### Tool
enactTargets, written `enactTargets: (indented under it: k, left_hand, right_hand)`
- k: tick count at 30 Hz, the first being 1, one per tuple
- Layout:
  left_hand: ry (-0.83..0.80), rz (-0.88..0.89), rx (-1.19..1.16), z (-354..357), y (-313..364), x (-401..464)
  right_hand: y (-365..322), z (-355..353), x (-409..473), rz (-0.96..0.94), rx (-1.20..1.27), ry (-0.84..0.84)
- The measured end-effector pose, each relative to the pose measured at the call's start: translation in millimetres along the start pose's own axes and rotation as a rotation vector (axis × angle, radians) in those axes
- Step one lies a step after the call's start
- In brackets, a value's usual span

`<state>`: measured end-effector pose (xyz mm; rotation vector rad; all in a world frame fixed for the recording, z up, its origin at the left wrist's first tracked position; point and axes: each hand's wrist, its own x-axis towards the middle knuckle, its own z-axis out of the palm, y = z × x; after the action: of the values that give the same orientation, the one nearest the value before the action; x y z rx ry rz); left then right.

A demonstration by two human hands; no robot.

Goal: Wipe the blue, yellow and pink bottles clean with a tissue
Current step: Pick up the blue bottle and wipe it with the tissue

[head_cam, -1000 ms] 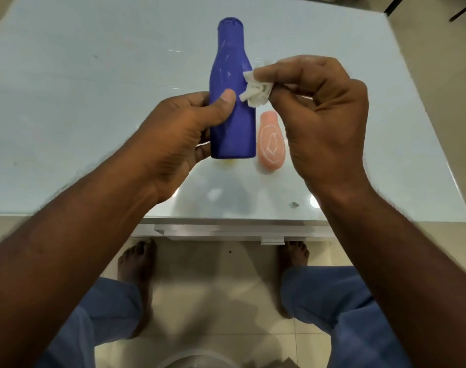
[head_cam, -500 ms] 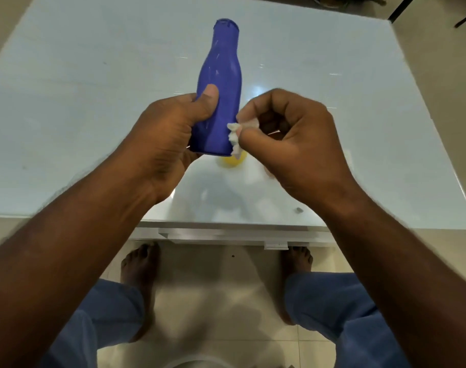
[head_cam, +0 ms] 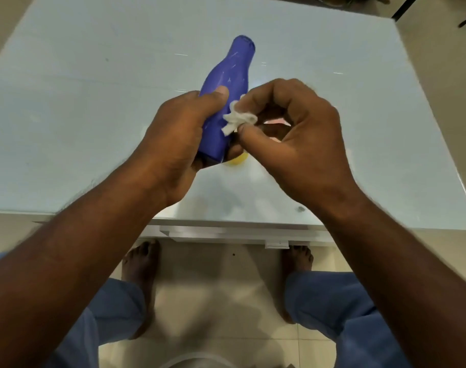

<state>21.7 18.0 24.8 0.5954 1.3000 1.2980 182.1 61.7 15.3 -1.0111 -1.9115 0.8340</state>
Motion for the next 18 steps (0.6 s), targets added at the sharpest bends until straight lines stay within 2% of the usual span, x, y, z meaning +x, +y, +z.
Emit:
enactTargets:
  k: [4,6,9,14,15,16,18]
  left_hand:
    - [-0.113,-0.012,0.184,4,-1,-3]
    - [-0.156,-0.005,0.199,8,-4,-5]
    - [-0.11,-0.014,0.116,11,-5,-5]
    - [0.019,0.006,0.112,2,-2,0]
    - [0.033,0.003,0.116,0,-1,1]
    - [0.039,0.001,0.116,-1,-1,1]
    - [0.013,-0.01,0.102,0,0,2]
  right_hand:
    - [4,-8,8,-0.047,-0.057,0.205]
    - [7,-13,11,-0.025,-0.071,0.242]
    - [5,-6,2,-0.049,-0.102,0.113]
    - [-2,14,-15,-0.14,-0.179,-0.302]
    - [-3,15,-16,-0.15,-0.186,-0.341]
    - [-4,15,-15,-0.154,-0.156,-0.32]
    - [-6,8,-8,-0.128,-0.048,-0.121]
